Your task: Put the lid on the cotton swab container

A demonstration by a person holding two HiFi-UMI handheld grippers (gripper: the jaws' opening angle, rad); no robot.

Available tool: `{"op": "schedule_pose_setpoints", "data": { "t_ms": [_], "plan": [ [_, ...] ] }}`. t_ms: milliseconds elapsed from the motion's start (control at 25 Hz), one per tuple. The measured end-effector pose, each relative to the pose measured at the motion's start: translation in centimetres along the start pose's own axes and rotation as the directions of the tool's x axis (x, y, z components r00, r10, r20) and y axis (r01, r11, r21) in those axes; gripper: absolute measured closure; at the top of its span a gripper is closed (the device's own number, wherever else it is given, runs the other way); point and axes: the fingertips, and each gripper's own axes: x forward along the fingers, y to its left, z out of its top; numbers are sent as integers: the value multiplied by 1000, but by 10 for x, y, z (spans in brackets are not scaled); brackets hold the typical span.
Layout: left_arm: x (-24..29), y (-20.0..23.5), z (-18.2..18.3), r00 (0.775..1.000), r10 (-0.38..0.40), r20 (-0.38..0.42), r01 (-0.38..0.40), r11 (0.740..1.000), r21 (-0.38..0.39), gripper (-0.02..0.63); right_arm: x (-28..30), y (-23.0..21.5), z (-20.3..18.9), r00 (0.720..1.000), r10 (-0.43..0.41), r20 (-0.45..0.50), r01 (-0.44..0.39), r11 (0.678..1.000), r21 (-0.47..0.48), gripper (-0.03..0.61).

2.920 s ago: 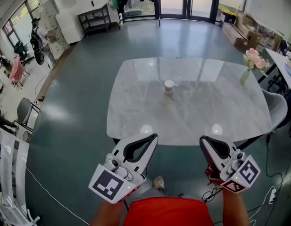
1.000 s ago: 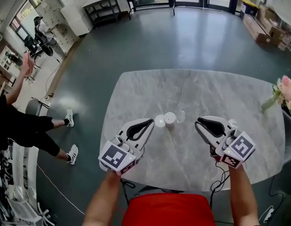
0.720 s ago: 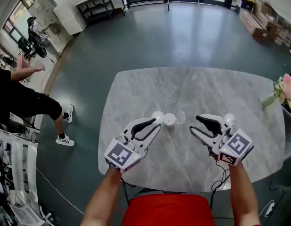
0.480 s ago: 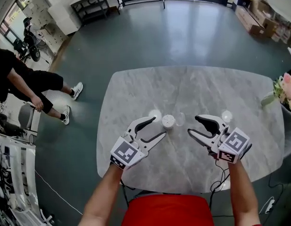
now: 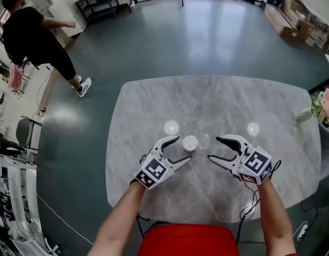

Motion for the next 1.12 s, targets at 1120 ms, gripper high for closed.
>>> {"op": "schedule_pose_setpoints", "data": {
  "t_ms": [1120],
  "plan": [
    [43, 5, -23, 999, -53, -4, 54, 998, 25, 322, 48, 15, 25, 990, 138, 6, -138, 988, -72, 357]
  ]
}}
